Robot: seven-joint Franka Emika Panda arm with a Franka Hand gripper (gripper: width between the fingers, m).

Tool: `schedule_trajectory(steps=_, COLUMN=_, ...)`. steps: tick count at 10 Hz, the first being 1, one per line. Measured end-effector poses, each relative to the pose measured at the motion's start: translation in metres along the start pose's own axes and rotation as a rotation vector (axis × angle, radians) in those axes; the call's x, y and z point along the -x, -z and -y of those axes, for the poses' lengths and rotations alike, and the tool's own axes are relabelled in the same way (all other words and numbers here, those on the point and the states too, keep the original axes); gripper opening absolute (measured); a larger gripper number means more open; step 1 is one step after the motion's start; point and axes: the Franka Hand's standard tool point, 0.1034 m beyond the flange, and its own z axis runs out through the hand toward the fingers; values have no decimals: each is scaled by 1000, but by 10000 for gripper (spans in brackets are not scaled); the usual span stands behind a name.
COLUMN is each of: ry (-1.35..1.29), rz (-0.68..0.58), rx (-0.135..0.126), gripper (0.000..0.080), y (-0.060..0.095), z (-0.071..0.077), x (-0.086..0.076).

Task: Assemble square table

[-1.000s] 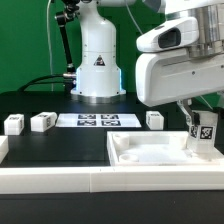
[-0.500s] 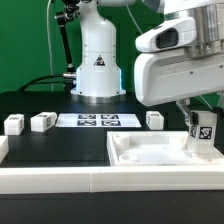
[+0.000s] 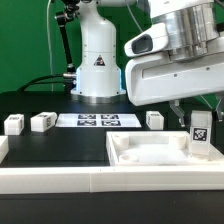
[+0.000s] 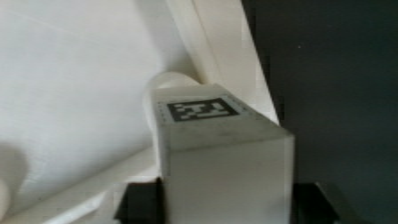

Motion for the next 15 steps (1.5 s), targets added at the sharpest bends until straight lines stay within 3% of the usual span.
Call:
schedule_trajectory(steps=7, ry=-501, rz=-32, rx=-7, gripper=313, y=0, z=-1, x=-3)
schedule_trajectory(steps=13, ry=-647, rz=-32, rx=-10, gripper=313, y=0, z=1, x=-2)
schedule_trajectory(steps=15, ry=-591, rz=-29, rx=-6, gripper=585, y=0, z=3, x=-1)
